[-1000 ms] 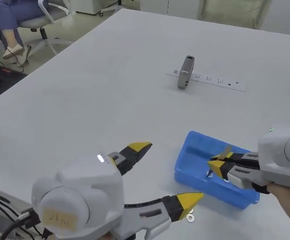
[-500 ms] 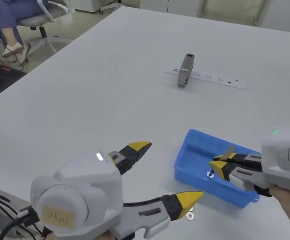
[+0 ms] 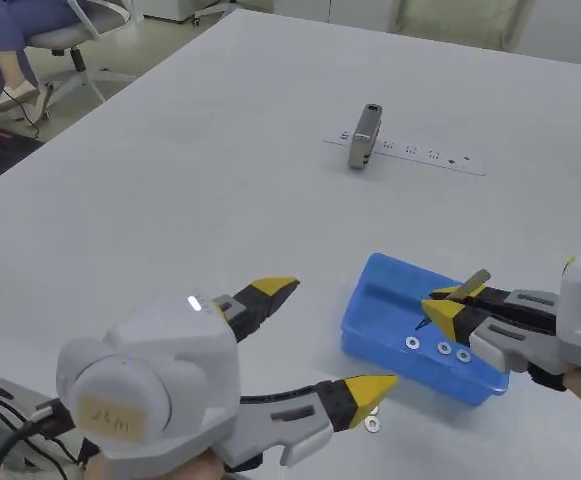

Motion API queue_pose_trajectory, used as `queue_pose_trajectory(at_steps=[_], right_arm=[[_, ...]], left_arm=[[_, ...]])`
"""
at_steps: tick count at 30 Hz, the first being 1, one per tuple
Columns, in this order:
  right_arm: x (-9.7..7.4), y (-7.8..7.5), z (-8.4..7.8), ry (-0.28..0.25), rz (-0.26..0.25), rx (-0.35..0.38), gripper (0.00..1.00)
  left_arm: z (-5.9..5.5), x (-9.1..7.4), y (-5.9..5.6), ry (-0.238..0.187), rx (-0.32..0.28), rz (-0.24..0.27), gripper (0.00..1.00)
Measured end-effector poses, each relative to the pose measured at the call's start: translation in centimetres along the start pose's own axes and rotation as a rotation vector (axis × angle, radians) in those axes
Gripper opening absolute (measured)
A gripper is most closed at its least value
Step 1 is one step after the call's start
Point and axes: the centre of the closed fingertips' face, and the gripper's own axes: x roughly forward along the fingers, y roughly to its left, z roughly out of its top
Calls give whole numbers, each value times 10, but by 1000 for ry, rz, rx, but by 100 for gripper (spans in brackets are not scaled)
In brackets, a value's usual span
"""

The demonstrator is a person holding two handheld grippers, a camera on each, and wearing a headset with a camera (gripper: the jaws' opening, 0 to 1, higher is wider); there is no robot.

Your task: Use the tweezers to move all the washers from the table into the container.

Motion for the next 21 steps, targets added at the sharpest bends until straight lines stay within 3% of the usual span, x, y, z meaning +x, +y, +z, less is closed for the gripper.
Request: queue_pose_trajectory(at_steps=[5,10,21], right_arm=[[-1,23,-2,-7,63,21,3],[7,46,-17,23,136,38,3],[17,67,-55,119,213,68,3]], left_arm=[[-2,0,0,10,9,-1,70],[-4,1,-4,22,18,-20,69],[-6,4,-17,37,58,-74,70]])
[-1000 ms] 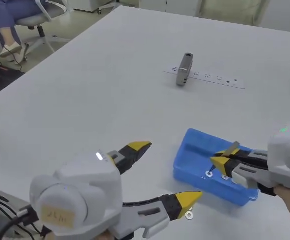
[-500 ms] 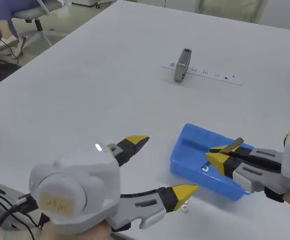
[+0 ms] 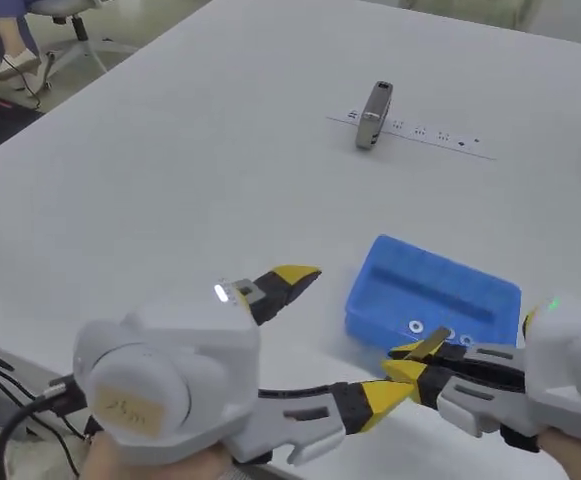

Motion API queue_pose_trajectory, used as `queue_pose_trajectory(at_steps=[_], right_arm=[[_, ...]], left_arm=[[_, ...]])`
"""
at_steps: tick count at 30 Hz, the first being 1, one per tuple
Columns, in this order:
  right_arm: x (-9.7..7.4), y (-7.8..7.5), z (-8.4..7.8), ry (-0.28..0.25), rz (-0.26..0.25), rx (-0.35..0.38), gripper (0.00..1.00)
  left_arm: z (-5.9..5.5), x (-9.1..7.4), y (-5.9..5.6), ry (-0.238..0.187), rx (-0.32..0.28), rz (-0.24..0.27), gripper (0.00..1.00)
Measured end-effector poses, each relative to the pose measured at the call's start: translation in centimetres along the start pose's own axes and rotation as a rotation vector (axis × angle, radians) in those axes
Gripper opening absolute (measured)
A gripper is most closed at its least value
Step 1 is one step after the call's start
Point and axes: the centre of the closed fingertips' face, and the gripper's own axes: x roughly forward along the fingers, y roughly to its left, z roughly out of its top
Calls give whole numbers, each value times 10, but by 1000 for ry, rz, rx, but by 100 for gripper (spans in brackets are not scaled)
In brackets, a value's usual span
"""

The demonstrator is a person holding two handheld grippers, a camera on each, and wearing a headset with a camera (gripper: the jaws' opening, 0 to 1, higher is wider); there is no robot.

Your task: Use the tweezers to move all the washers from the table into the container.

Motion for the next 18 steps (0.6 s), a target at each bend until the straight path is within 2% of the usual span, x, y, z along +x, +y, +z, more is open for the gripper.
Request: queue_pose_trajectory(at_steps=[8,18], right_arm=[[4,7,-11,36,31,11,3],[4,15,-13,50,54,-10,3]], left_arm=[[-2,1,-2,10,10,-10,70],[-1,0,0,3,-4,-5,70]])
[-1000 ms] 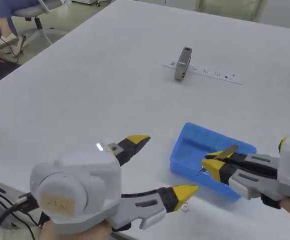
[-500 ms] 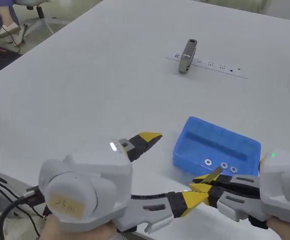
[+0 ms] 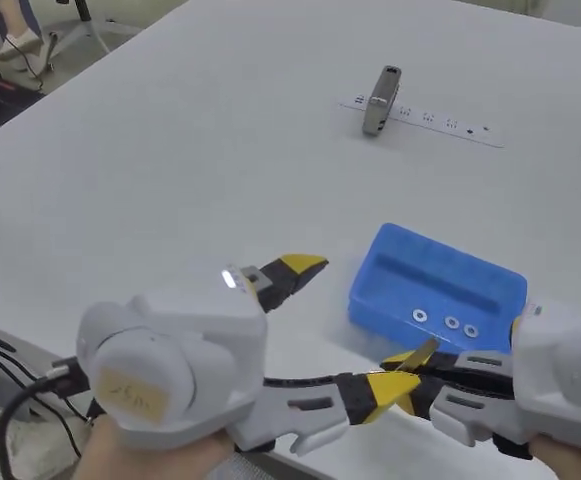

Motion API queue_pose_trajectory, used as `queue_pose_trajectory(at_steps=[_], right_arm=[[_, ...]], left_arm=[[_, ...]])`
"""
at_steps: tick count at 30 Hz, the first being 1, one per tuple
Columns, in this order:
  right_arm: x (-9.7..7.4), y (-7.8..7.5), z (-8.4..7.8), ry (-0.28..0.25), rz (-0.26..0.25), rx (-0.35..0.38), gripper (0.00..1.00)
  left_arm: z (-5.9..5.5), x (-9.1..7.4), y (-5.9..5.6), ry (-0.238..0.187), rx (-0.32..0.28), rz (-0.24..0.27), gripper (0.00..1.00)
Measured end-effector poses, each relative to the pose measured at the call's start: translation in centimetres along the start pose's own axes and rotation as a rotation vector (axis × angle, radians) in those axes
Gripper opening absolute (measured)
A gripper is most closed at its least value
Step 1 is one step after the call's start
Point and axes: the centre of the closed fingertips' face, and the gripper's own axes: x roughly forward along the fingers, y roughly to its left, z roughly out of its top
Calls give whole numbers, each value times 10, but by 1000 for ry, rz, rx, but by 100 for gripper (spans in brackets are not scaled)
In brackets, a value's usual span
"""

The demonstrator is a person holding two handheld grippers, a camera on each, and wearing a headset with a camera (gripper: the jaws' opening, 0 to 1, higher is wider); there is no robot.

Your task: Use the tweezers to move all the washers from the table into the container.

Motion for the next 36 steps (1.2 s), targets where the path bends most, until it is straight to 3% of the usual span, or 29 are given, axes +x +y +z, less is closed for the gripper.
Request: queue_pose_trajectory(at_steps=[6,13,24,31,34,36], right_arm=[[1,12,-3,15,32,-35,3],[2,15,-1,13,39,-55,2],[-18,0,18,-34,-7,-49,2],[-36,-14,47,-89,-54,-75,1],[-39,-21,56,-110,-72,-79,1],[-36,-22,54,-102,-67,-73,1]], left_arm=[[1,0,-2,-3,2,-9,70],[0,1,-6,-1,11,-29,70],[2,0,-5,-6,11,-26,69],[2,0,-3,-11,2,-19,69],[3,-1,-2,-16,-1,-17,68],[3,-1,-2,-18,-5,-16,69]])
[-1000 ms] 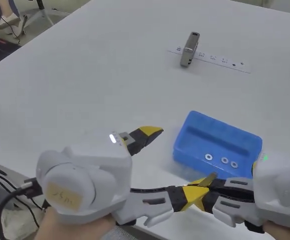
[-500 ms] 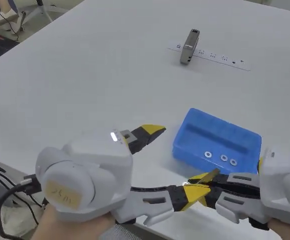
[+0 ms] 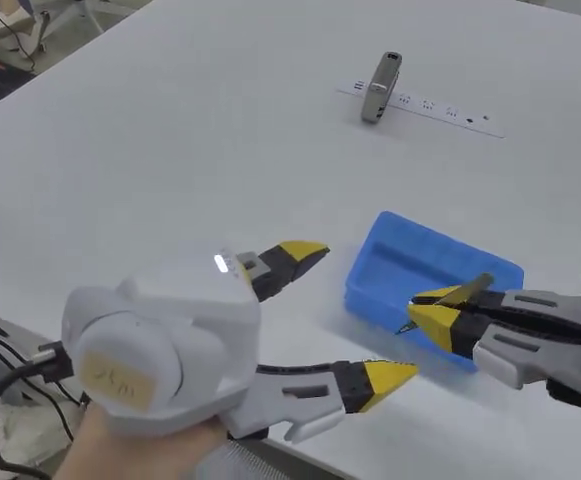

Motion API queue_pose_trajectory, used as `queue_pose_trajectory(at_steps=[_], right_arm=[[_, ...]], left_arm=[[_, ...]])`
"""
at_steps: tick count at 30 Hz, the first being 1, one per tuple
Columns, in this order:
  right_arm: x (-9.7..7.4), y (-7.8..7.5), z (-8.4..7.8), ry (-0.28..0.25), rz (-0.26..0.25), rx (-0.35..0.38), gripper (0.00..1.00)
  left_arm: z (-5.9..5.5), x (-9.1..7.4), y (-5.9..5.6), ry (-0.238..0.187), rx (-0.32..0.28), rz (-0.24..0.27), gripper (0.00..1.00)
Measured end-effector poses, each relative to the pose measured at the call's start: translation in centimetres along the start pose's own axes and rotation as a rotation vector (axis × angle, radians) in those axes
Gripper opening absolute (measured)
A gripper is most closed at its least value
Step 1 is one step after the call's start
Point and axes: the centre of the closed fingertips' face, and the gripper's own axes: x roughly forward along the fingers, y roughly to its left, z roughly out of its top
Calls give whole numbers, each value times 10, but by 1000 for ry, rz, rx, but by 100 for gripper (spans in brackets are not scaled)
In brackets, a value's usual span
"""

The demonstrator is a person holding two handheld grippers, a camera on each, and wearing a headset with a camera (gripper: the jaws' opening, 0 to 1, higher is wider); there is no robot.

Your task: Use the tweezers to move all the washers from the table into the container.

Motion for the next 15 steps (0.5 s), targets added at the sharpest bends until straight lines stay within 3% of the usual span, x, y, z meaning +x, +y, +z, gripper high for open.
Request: queue_pose_trajectory(at_steps=[4,7,10,15], right_arm=[[4,5,-19,45,8,2,2],[7,4,-37,76,1,53,2],[11,3,-45,69,7,99,3],[17,6,-57,106,22,72,3]], left_arm=[[0,0,2,1,-3,6,68],[-1,0,1,2,-3,2,68],[-1,0,0,6,-1,-3,68],[-2,1,-1,12,1,-5,68]])
